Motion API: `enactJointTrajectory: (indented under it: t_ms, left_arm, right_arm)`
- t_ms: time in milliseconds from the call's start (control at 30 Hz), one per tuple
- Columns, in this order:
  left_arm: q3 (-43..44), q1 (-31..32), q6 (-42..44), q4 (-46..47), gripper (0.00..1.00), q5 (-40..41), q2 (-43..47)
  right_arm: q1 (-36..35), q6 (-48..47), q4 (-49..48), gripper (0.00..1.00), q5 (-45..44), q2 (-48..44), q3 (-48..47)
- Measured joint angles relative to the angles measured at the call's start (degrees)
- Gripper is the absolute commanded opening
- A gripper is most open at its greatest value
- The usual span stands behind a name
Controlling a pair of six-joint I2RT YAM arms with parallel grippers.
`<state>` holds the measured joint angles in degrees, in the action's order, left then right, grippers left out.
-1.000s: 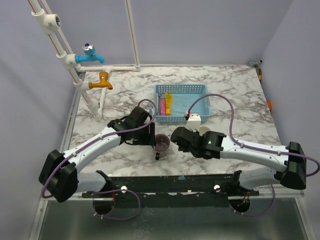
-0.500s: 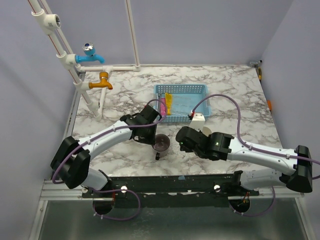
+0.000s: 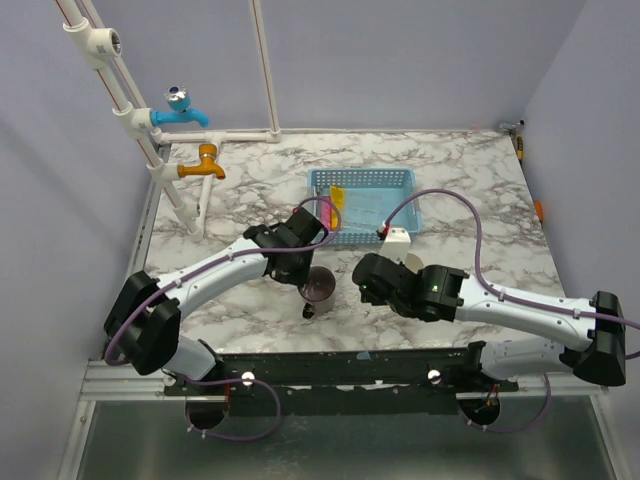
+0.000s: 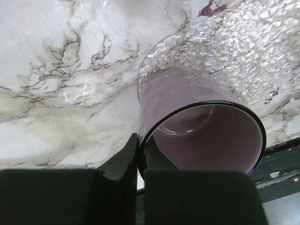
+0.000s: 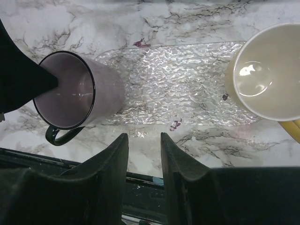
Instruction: Prepare toiletry sets of a toothbrush and toothpaste on the tray
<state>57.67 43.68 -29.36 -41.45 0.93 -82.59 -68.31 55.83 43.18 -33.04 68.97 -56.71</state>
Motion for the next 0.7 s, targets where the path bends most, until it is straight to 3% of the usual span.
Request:
enactJointTrajectory:
  t_ms: [200, 467, 700]
  left_arm:
    - [4.85, 1.70, 4.17, -3.45, 0.00, 2.23, 0.09]
    - [5.75, 2.99, 8.13, -4.22, 0.00, 3.98, 0.50]
    - [6.75, 4.46, 8.72, -4.55, 0.00, 7.34, -0.87]
  right_arm:
    - [0.00, -1.38, -0.28, 0.42, 0.63, -1.53, 0.17]
    - [0.00, -10.91, -3.69, 0.46, 3.43, -9.33, 3.48]
    - [0.00, -17.03, -5.97, 0.49, 4.63, -10.45, 3.87]
